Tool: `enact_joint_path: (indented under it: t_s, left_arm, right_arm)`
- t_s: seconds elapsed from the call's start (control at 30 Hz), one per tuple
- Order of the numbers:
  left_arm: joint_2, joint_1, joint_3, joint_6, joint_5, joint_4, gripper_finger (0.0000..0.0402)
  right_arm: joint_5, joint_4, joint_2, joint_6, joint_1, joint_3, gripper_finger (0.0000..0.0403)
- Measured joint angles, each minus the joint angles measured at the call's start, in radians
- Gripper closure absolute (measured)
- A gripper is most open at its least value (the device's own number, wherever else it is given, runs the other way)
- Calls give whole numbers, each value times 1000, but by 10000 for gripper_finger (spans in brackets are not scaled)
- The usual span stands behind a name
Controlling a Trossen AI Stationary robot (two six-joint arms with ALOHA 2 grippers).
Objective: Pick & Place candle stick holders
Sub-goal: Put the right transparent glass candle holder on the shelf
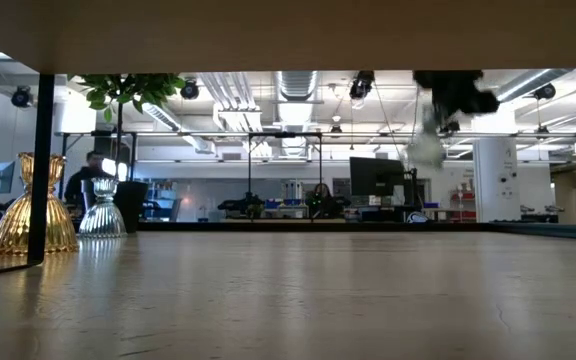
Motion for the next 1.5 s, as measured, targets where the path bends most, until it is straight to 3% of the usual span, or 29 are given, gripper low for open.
enact_joint_path:
  t_s: [0.17,0.37,0.6,1.1,1.2,1.5]
  left_arm:
    - [41,0,0,18,82,-20,172]
    - [106,0,0,86,87,-36,172]
    - [171,0,0,100,170,9,172]
    - [186,-1,0,103,287,14,172]
    - [190,-1,0,102,317,15,172]
    - [230,-2,0,101,390,6,172]
  right_arm:
    - [1,-58,-52,62,124,211,380]
    - [55,-79,0,130,298,467,380]
    - [90,-173,192,110,417,698,380]
    - [31,-284,612,-9,475,1168,380]
    - [28,-275,662,-15,483,1225,380]
    - [2,-229,695,-12,490,1217,380]
